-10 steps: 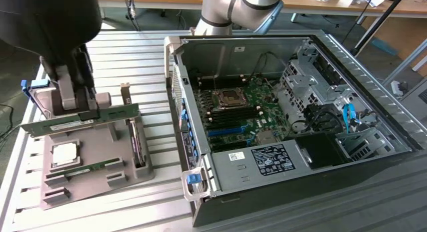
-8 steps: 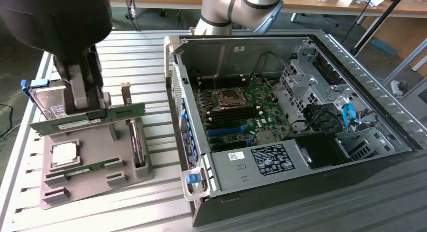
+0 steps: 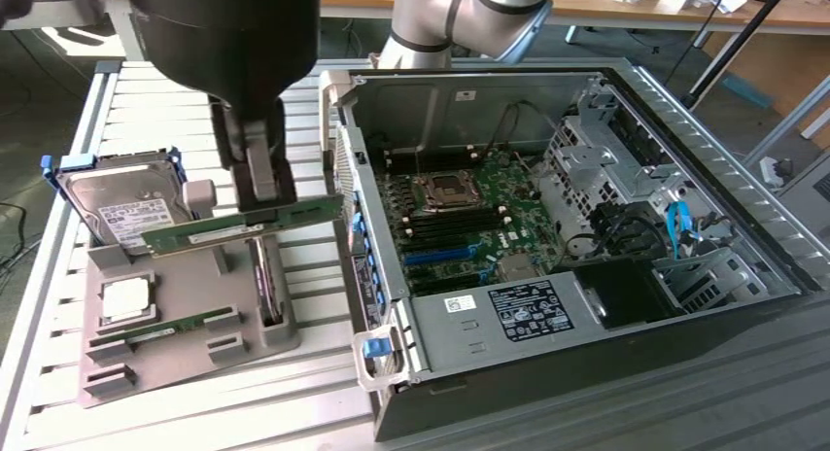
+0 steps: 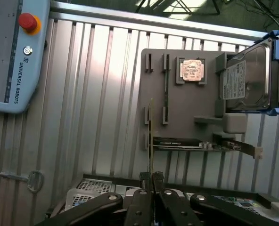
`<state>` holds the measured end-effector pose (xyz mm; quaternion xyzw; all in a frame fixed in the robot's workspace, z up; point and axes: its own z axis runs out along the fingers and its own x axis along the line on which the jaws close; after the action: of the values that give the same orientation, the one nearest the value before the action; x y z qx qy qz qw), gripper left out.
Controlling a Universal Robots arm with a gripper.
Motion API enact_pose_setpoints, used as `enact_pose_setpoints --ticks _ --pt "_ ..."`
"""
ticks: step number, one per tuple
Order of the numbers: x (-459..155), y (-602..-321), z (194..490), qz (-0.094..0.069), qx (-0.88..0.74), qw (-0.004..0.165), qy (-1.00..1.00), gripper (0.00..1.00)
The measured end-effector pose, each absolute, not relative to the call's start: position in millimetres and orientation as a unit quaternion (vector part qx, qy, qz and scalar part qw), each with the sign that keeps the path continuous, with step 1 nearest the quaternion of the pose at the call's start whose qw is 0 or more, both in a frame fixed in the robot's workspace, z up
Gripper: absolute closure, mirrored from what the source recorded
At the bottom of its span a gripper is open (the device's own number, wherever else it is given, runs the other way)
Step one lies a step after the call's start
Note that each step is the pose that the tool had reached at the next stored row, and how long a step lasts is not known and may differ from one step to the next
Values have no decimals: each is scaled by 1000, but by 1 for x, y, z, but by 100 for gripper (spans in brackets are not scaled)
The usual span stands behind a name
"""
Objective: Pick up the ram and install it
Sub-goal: 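Pick up the ram and move it above insertion slot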
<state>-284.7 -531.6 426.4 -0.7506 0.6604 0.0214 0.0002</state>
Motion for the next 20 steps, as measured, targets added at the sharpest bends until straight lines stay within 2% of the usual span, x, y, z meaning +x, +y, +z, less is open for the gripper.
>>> enact_pose_setpoints --ticks 20 --pt "-194 -532 425 22 -750 0 661 88"
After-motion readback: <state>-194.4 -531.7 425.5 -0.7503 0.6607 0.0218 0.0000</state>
